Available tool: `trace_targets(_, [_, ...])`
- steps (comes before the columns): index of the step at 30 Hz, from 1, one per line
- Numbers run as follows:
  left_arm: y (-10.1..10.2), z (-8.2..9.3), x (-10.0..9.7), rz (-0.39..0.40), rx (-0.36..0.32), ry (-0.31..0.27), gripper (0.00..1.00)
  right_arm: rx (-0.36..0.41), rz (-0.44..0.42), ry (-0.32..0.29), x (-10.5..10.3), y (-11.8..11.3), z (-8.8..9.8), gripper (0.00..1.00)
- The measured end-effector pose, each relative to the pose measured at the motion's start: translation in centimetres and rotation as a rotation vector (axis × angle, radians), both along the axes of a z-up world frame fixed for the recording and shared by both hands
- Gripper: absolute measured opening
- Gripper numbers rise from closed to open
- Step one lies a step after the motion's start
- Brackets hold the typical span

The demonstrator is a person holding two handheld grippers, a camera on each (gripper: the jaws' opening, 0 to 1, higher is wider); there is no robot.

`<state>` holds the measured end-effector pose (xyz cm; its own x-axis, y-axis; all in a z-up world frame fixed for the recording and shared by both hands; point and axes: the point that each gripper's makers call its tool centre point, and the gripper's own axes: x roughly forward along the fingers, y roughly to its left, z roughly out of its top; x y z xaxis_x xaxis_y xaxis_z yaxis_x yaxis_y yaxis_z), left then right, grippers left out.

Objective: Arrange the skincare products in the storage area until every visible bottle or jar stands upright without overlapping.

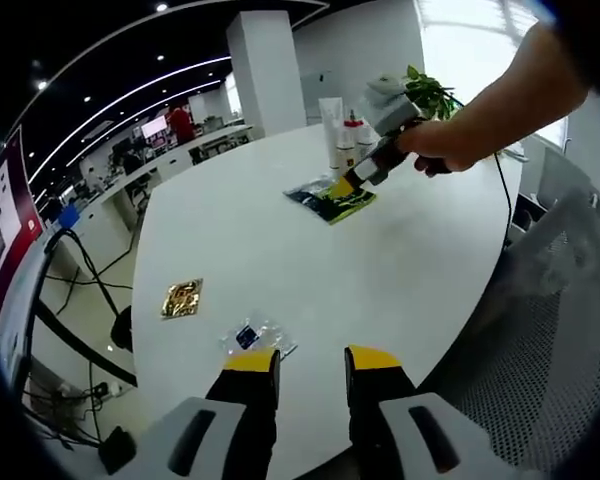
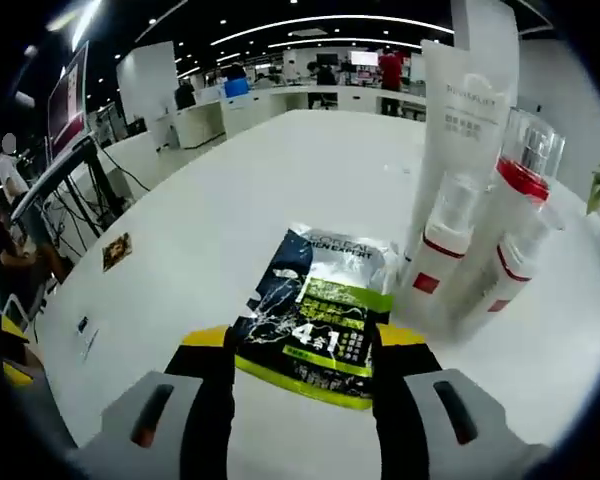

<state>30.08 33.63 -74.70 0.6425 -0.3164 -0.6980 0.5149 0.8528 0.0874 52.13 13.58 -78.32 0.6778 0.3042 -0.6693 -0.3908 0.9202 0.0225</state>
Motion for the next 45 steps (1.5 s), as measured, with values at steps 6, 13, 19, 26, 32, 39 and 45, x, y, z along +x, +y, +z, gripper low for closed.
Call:
trace_targets(6, [-0.3,0.0,-0.1,-0.009,-0.010,-0.001,0.27,-0.083,-0.011,0.045,0.3,-0.2,-2.2,0.54])
trace_targets(13, [0.1,-0.1,0.0,0.010,-0.009,0.007,0.27,-0.069,-0.020,0.065,-0.6,0.2,-1.4,0.54])
trace_targets(19, [0.2,-0.2,-0.1,0.007,0.000,0.009,0.27,-0.070,0.001,0.080,0.7,0.1,-1.8,0.52])
trace_targets(26, [0.1,-0.3,-0.1,0.006,0.001,0.011,0.27,-0.067,-0.023,0.080,2.1,-0.5,-2.8,0.51])
trace_targets(32, [0.2,-0.3,-0.1,0.009,0.004,0.013,0.27,-0.059,-0.025,0.070,1.8,-0.3,-2.5,0.51])
trace_targets(39, [0.1,-0.1,-0.1,0.012,-0.003,0.008,0.27,0.081,-0.041,0.008,1.0,0.3,0.7,0.48])
trace_targets(45, [0.0,-0.1,-0.1,0.010,-0.008,0.007,0.27,0.176,0.064,-0.011,-5.3,3.0,3.5,0.47])
